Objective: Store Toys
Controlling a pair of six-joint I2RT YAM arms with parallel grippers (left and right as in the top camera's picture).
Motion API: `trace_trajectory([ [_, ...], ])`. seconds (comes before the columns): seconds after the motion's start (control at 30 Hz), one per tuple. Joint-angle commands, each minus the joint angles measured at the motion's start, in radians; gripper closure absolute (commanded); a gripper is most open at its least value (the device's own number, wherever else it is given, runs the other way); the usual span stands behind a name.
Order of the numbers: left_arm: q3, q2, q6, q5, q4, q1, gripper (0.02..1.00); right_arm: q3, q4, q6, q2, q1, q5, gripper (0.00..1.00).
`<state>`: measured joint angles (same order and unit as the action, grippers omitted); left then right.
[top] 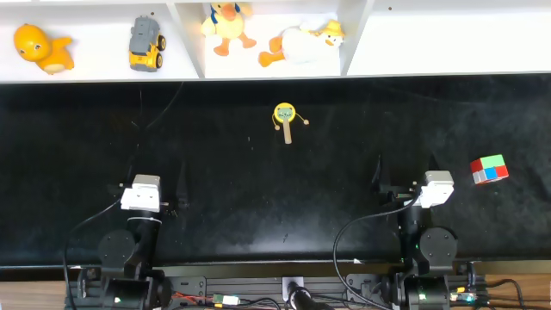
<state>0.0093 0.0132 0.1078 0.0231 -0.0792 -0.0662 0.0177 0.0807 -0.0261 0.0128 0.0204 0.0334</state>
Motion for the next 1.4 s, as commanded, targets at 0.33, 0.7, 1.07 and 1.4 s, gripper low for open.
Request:
trace_trajectory([
  [0.33, -0.002, -0.011, -0.011, -0.014, -0.005, -0.005, 0.02, -0.013, -0.005, -0.004, -0.008, -0.002, 0.0, 0.005],
  [0.7, -0.002, -0.011, -0.011, -0.014, -0.005, -0.005, 0.02, 0.027, 0.0, -0.004, 0.07, 0.079, 0.159, 0.005],
  [1.07, -0.002, -0.011, -0.011, -0.014, -0.005, -0.005, 0.02, 0.525, 0.577, -0.367, 0.594, 0.494, 0.457, 0.005],
  [1.4, -0.002, -0.011, -0.011, -0.014, -0.005, -0.005, 0.02, 0.897, 0.757, -0.641, 1.135, 0.724, 0.447, 0.007],
])
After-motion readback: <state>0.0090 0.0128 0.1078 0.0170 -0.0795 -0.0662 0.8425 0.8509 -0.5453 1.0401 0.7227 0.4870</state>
